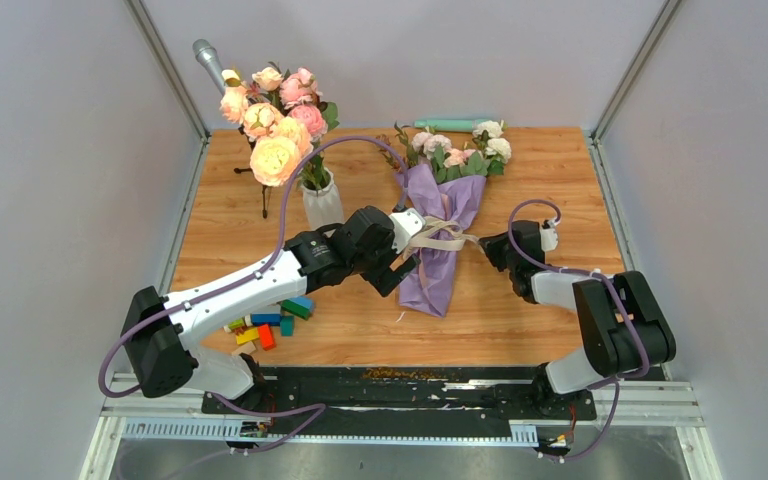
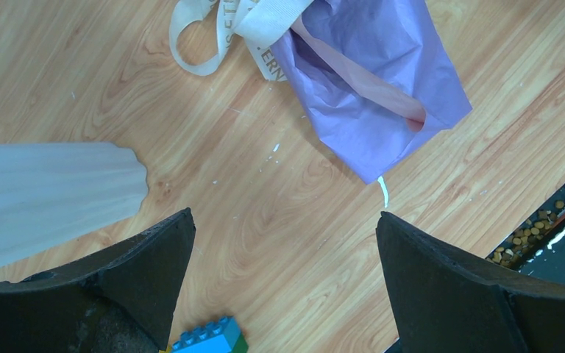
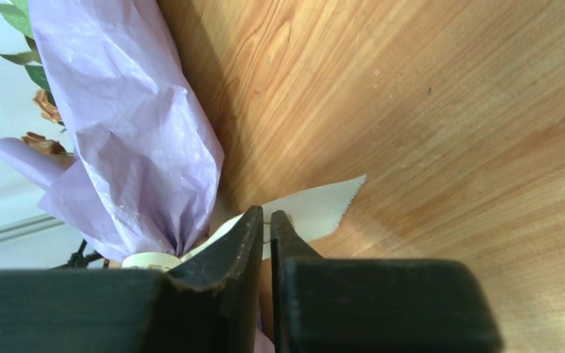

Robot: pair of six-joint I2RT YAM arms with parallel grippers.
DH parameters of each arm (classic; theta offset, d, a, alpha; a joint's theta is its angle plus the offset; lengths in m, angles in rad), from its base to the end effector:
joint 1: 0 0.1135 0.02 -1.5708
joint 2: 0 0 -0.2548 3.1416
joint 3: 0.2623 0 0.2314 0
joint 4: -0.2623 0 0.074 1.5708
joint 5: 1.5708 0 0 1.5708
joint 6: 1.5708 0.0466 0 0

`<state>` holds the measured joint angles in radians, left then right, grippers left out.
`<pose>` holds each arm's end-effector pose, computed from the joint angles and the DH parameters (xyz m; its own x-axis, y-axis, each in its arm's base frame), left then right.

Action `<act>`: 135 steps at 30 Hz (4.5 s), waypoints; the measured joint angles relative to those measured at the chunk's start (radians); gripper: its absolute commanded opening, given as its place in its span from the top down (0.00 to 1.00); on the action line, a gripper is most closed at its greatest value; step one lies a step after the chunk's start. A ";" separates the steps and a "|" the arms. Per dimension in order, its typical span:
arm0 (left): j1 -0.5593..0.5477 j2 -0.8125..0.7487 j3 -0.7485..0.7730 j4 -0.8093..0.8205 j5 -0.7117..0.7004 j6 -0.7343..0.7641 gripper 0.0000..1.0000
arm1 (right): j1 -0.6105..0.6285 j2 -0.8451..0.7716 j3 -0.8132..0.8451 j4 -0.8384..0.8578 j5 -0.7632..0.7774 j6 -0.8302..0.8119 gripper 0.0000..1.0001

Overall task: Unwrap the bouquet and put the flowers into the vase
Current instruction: Untie the ribbon from the wrapping paper.

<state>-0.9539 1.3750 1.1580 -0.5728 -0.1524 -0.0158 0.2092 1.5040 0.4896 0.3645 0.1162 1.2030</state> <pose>0.1713 -0.2293 0.2886 -0.4226 0.5688 -0.7056 0.7378 0.6680 0.0967 0.2630 0.0503 0.1369 -0.3210 0.8793 -0.3517 0.5106 0.4735 0.7177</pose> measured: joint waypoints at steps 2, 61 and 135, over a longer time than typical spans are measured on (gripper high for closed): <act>0.000 0.000 0.000 0.000 -0.004 0.000 0.00 | 0.000 0.000 0.002 0.003 0.006 0.000 1.00; 0.000 -0.026 0.000 0.000 0.002 0.000 0.00 | 0.180 -0.133 -0.031 -0.009 0.282 0.191 0.61; 0.000 0.217 -0.103 0.529 0.179 -0.356 0.09 | 0.118 -0.214 -0.068 -0.124 0.353 -0.102 1.00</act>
<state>-0.9539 1.5917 1.0546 -0.0433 0.0265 -0.3714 0.3275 1.2896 0.4221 0.2401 0.4694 1.1007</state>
